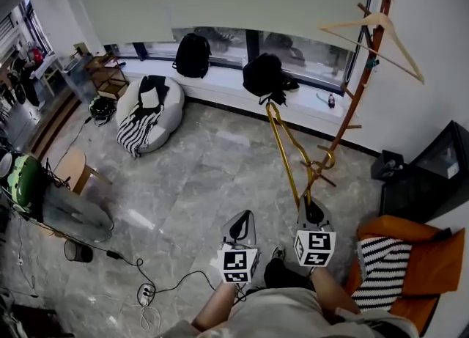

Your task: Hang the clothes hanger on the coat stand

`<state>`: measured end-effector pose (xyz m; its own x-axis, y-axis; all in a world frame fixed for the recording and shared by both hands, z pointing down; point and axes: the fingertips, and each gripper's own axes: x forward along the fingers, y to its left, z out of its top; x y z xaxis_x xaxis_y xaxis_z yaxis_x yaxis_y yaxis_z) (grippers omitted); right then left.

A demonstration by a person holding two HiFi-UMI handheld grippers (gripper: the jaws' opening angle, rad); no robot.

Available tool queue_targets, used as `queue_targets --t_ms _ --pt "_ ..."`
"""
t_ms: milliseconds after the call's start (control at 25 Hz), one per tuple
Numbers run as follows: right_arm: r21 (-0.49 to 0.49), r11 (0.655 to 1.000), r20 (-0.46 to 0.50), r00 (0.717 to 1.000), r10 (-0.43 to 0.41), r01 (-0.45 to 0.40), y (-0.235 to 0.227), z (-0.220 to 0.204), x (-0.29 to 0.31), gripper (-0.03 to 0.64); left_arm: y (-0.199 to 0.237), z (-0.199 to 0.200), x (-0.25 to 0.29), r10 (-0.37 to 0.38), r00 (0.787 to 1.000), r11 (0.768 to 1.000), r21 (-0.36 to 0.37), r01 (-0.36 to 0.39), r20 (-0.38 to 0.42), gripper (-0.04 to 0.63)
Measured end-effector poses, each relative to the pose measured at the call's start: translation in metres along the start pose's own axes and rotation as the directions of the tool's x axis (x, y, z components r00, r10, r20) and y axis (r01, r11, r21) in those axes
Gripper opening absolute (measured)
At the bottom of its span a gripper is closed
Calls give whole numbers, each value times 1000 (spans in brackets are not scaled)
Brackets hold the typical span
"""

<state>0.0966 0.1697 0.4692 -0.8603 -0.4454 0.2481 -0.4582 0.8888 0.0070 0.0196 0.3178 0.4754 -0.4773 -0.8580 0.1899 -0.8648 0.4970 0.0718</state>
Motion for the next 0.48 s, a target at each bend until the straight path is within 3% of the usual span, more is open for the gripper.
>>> queue_targets --t_ms 480 --pt "12 999 13 999 45 -45 -73 42 111 17 -18 43 139 -38 999 997 62 38 -1 11"
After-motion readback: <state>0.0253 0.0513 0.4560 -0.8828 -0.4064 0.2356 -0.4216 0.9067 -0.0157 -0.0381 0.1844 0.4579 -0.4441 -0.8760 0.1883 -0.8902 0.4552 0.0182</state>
